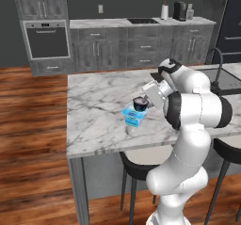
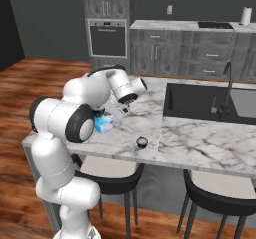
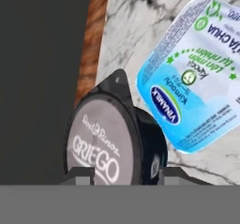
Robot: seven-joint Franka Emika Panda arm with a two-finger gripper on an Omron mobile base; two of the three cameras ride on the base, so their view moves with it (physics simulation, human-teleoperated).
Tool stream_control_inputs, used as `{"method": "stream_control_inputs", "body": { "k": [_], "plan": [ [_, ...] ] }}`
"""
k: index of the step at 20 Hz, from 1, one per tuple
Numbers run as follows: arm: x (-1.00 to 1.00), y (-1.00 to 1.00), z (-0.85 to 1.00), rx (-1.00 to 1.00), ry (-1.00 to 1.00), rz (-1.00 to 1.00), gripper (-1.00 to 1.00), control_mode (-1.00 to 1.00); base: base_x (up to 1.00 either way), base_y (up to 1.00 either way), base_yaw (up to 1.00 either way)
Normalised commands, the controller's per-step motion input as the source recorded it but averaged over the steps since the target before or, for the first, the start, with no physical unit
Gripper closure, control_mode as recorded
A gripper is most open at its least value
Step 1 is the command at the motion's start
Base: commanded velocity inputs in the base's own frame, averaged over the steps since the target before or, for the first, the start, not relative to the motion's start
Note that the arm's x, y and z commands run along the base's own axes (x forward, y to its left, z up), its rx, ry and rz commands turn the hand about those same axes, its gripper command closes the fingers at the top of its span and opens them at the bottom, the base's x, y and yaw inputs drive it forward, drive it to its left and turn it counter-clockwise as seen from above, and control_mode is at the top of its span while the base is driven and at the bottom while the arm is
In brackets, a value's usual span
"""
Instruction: Stack the yogurt containers by placing the smaller containers on top of the larger containers.
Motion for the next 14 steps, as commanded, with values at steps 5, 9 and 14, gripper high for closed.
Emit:
{"method": "stream_control_inputs", "body": {
  "k": [5, 9, 14],
  "plan": [
    [0.27, 0.00, -0.01, 0.00, 0.00, 0.00, 1.00, -1.00, 0.00, 0.00, 0.00],
    [0.13, 0.00, -0.13, 0.00, 0.00, 0.00, 1.00, -1.00, 0.00, 0.00, 0.00],
    [0.00, 0.00, -0.21, 0.00, 0.00, 0.00, 1.00, -1.00, 0.00, 0.00, 0.00]
  ]
}}
